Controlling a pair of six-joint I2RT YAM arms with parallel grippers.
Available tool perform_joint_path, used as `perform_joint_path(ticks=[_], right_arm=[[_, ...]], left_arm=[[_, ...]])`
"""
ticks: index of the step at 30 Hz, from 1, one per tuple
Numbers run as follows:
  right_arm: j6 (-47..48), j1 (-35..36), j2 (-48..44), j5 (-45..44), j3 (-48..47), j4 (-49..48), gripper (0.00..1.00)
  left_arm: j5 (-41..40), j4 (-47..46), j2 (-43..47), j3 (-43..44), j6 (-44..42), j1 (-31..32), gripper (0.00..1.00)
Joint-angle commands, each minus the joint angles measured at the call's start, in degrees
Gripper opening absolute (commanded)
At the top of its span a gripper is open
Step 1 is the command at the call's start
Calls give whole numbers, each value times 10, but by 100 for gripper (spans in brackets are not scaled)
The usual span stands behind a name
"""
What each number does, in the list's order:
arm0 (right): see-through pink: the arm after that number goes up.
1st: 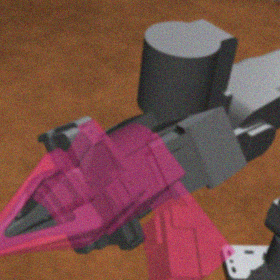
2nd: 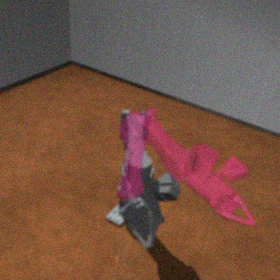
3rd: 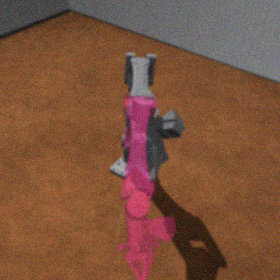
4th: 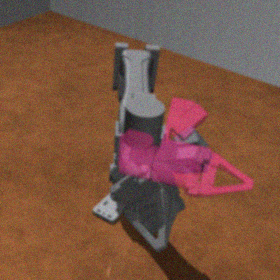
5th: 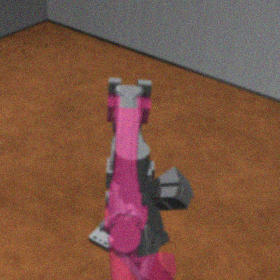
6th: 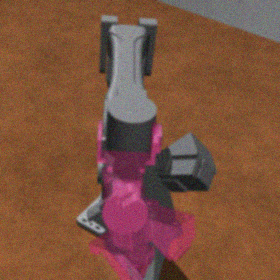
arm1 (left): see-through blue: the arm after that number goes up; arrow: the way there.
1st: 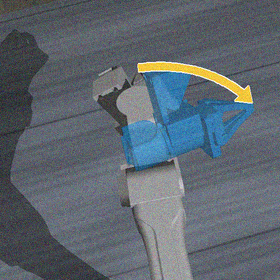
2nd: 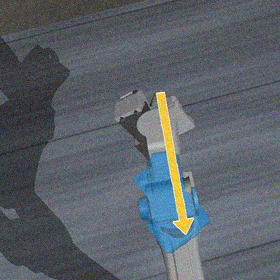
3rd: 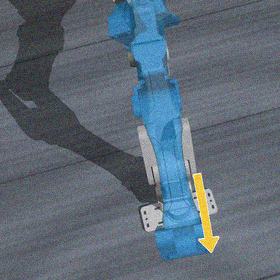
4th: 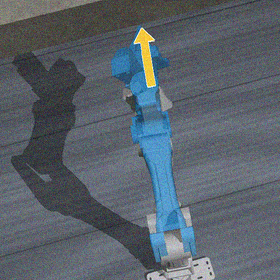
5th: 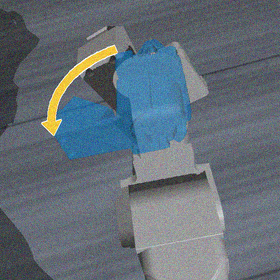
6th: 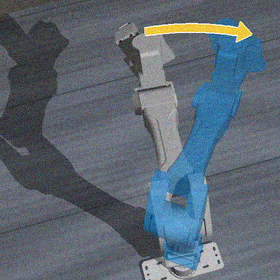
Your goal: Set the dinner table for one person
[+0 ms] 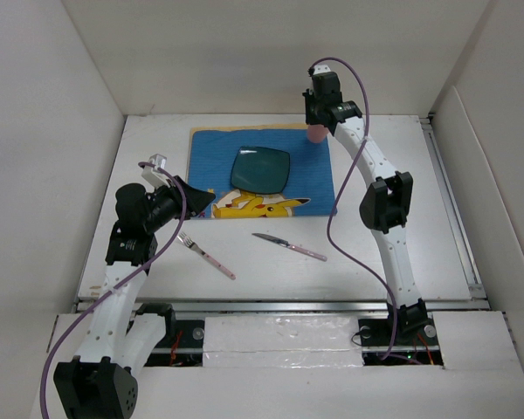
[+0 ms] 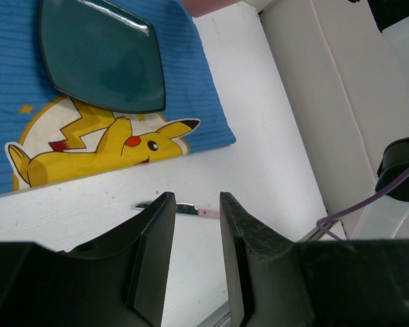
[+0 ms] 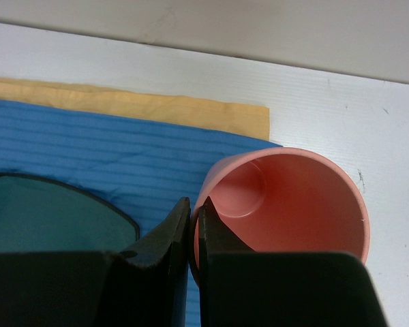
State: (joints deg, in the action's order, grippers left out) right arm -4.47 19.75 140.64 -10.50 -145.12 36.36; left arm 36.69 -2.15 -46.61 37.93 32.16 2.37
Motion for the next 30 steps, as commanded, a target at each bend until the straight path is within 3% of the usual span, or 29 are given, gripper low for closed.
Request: perform_joint_path(ticks=[1,11,14,15,18,21,26,30], right_arm=[[12,-3,17,13,-17,-28,0],[12,-3,53,1,-19,-51,0],[16,-3,49,-6,0,-59,16],[17,-3,41,-8,7,-64,28],[18,-3,29,-5,18,-73,49],[18,3,2,-4,33,-81,59],[21,8,-64,-2,54,-82,62],[23,13,-154,-3,126,-103,63]], left_arm=[[10,-20,2,-1,-8,-3,29],[10,-19,-3,-2,-7,-3,29],[10,-19,-2,-1,-6,-3,29],[8,-19,-5,-1,-7,-3,29],[2,-15,-3,-1,-7,-3,30],[-3,-14,-6,2,-5,-3,31],[-4,-15,-2,1,-6,-3,32],[-4,-15,0,-1,-4,-3,32]])
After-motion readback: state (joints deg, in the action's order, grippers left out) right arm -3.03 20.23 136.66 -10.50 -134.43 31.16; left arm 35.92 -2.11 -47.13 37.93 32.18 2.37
